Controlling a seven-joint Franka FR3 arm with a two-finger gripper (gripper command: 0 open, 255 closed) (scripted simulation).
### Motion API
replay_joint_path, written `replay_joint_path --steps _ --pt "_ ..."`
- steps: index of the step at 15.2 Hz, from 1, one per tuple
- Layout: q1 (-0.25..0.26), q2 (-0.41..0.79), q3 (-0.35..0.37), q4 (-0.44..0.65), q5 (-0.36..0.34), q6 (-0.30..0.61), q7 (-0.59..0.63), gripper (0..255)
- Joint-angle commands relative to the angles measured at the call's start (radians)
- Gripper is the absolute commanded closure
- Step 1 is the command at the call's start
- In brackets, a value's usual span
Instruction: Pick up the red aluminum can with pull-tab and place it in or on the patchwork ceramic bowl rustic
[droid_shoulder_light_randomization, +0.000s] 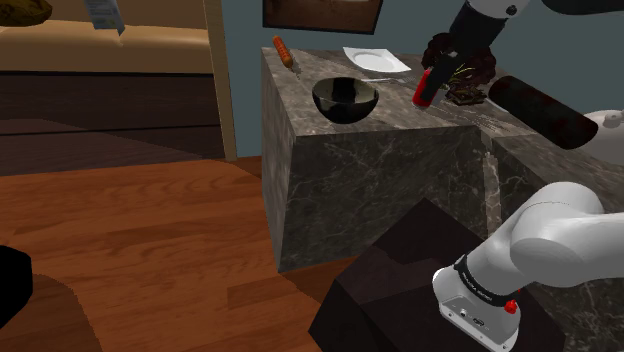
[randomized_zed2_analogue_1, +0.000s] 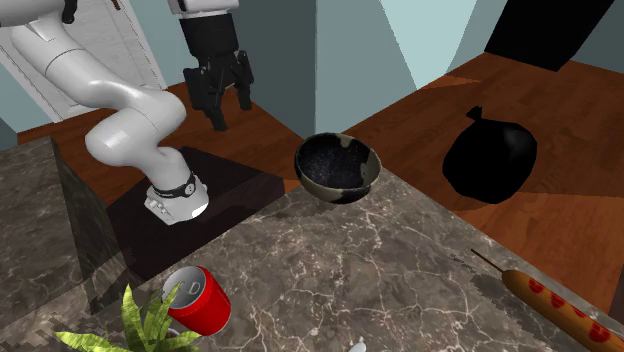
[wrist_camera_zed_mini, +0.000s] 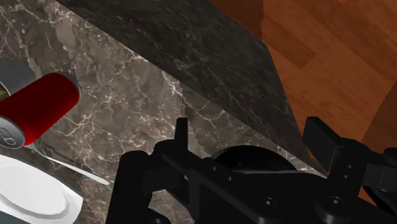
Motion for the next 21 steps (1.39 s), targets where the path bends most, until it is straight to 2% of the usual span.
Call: replay_joint_path --steps 1,7,12,17,21 --pt "0.0 0.0 0.0 0.0 0.0 0.0 0.0 0" --pt "-0.025 0.134 -0.162 0.086 -0.04 0.02 -0.18 0" --pt "-0.032 0.282 -0.289 0.195 -0.046 0.029 -0.332 0" --pt "-0.031 0.46 -0.411 0.338 -0.017 0.024 -0.491 0" --pt "-0.035 0.627 -0.501 0.479 0.04 0.005 -0.63 0"
